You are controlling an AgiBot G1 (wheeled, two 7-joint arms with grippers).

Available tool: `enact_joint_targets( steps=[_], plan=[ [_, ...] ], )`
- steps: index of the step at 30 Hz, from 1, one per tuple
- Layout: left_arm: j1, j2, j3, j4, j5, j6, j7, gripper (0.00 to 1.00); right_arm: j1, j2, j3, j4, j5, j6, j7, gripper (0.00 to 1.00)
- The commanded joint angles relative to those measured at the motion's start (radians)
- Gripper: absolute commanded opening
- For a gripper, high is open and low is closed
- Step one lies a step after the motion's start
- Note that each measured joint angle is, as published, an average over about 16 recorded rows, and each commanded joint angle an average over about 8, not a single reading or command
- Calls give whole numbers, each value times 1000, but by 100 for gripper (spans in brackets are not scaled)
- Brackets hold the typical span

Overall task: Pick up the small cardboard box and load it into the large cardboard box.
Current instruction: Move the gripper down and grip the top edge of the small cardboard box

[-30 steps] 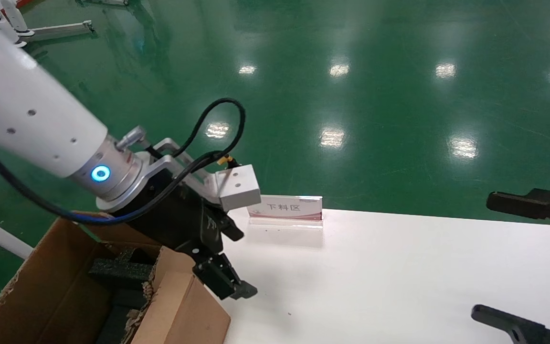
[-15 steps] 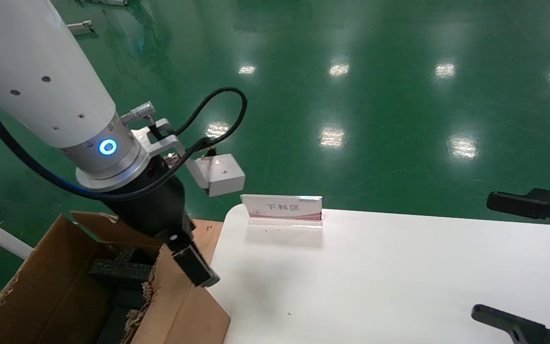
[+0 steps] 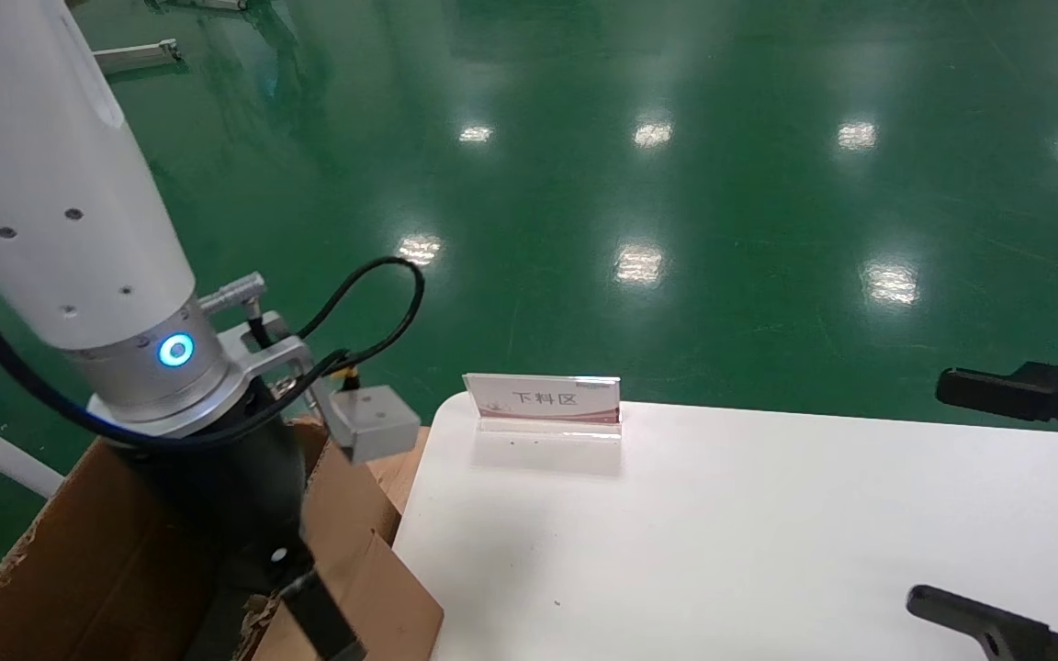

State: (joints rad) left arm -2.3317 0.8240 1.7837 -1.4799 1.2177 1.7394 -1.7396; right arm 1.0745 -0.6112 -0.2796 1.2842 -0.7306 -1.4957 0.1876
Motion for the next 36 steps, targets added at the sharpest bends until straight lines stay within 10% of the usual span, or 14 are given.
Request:
enact_joint_targets(
  steps=[1, 36],
  plan=[
    [-14, 0, 33, 0, -27, 0, -15, 100, 0, 0, 0, 0, 0, 0, 0, 100],
    [34, -10, 206, 45, -36, -89, -20, 100, 0, 0, 0, 0, 0, 0, 0, 100]
  ],
)
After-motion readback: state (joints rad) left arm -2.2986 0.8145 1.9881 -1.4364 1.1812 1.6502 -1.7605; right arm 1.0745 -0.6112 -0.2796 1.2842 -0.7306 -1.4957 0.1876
